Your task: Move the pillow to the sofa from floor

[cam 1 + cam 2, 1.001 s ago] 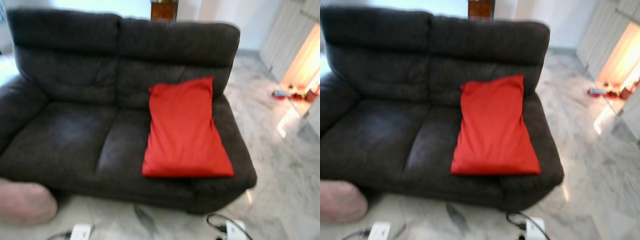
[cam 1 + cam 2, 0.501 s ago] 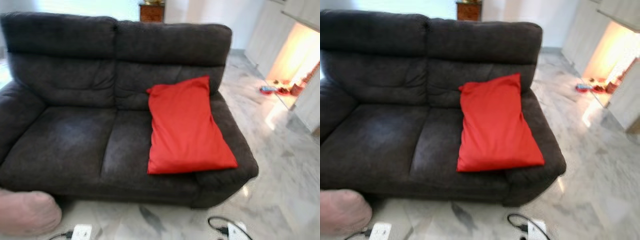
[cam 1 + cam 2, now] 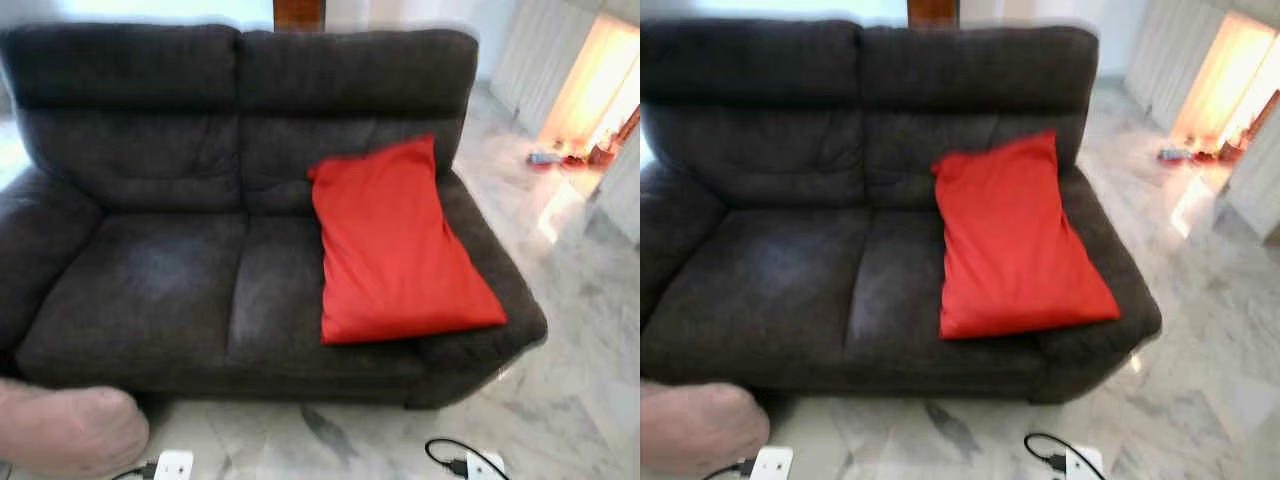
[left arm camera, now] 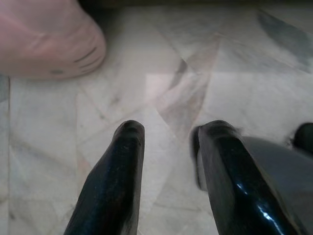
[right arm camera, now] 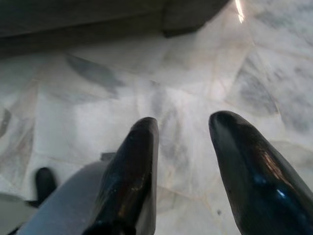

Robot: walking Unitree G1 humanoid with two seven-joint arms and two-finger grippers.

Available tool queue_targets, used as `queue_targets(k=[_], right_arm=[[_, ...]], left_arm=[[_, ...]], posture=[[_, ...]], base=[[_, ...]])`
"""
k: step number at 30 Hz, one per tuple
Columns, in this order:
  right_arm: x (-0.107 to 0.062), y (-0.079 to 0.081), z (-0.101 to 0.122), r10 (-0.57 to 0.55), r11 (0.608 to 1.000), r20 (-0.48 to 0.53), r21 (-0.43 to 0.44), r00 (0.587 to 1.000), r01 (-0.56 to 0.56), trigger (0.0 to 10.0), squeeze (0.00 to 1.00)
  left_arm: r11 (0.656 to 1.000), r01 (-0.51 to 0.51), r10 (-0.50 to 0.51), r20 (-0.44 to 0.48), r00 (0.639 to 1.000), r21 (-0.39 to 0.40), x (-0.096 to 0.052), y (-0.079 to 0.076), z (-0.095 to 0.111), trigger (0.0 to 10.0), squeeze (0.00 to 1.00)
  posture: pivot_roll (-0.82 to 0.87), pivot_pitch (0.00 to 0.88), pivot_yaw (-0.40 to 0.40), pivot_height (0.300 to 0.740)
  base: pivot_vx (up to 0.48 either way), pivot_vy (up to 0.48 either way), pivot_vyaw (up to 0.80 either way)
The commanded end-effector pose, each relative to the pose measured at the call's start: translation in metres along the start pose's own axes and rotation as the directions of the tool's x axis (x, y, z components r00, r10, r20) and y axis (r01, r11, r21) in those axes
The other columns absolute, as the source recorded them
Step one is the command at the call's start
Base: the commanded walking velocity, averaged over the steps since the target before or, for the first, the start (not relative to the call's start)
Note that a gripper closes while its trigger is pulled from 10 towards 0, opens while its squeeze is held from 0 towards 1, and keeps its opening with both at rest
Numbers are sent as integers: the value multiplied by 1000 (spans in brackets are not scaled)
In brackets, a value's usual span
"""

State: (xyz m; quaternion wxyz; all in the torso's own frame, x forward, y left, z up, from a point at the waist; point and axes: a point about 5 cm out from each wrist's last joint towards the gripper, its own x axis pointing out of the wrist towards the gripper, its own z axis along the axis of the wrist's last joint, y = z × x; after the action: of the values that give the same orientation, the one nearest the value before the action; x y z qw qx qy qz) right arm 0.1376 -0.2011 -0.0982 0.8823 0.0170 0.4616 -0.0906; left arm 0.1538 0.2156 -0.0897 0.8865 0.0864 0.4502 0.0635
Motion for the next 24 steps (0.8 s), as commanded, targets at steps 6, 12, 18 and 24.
queue_targets(k=[6, 12, 18, 24], right_arm=[[2, 7, 6, 15, 1000, 15, -1, 1000, -15, 10000, 0], [2, 10, 7, 18, 1000, 14, -2, 1000, -18, 10000, 0], [2, 12, 6, 21, 1000, 7, -5, 1000, -21, 10000, 0], [3, 13, 9, 24, 1000, 9, -6, 1000, -24, 10000, 0]], left_arm=[[1000, -16, 16, -36, 999, 4, -1, 9, -8, 10000, 0], [1000, -11, 11, -37, 999, 6, -1, 5, -8, 10000, 0], [1000, -3, 3, -37, 999, 9, -1, 1, -8, 10000, 0], [1000, -3, 3, -38, 999, 11, -1, 3, -8, 10000, 0]], posture=[[-15, 0, -46, 740], [-14, 0, -47, 740], [-15, 0, -45, 740], [-12, 0, -45, 740]], base=[[0, 333, 0], [0, 333, 0], [0, 334, 0], [0, 331, 0]])
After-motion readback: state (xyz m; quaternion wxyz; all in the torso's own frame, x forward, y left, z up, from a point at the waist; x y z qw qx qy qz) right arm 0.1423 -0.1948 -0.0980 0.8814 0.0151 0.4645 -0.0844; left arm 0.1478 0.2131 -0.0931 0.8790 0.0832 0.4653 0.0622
